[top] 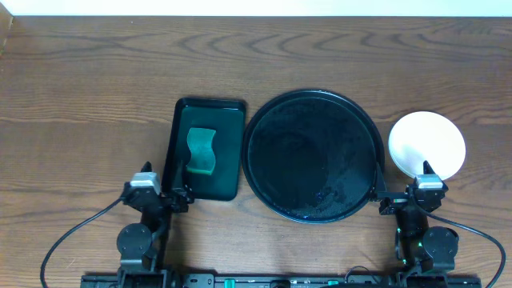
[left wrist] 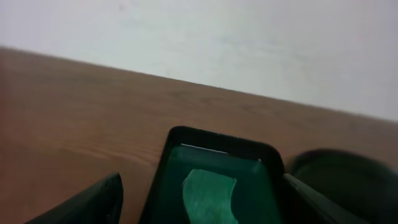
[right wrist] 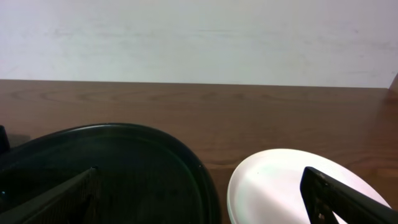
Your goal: Clean dirty plates on tray and stack at the side
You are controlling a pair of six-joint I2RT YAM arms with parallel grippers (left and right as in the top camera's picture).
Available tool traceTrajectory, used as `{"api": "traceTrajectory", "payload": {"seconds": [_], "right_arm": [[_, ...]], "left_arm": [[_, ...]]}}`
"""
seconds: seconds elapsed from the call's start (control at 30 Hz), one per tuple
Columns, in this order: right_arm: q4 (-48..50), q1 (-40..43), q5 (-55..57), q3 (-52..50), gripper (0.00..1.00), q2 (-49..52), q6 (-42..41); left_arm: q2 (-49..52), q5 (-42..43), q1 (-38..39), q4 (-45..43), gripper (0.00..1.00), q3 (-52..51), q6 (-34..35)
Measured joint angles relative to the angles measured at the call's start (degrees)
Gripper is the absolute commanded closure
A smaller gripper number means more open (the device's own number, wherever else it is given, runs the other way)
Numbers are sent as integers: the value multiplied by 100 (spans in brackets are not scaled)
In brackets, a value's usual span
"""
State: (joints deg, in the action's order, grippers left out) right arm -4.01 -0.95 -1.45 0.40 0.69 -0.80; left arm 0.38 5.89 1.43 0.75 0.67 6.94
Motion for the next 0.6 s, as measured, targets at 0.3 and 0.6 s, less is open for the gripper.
{"api": "traceTrajectory", "payload": {"seconds": [0.3,0.6], "right_arm": [[0,0,0,-2,1,-2,0],[0,0,0,0,1,-2,0]], "left_arm": [[0,20,131,0,21,0,-1080],[0,17,131,0,21,0,-1303]]}}
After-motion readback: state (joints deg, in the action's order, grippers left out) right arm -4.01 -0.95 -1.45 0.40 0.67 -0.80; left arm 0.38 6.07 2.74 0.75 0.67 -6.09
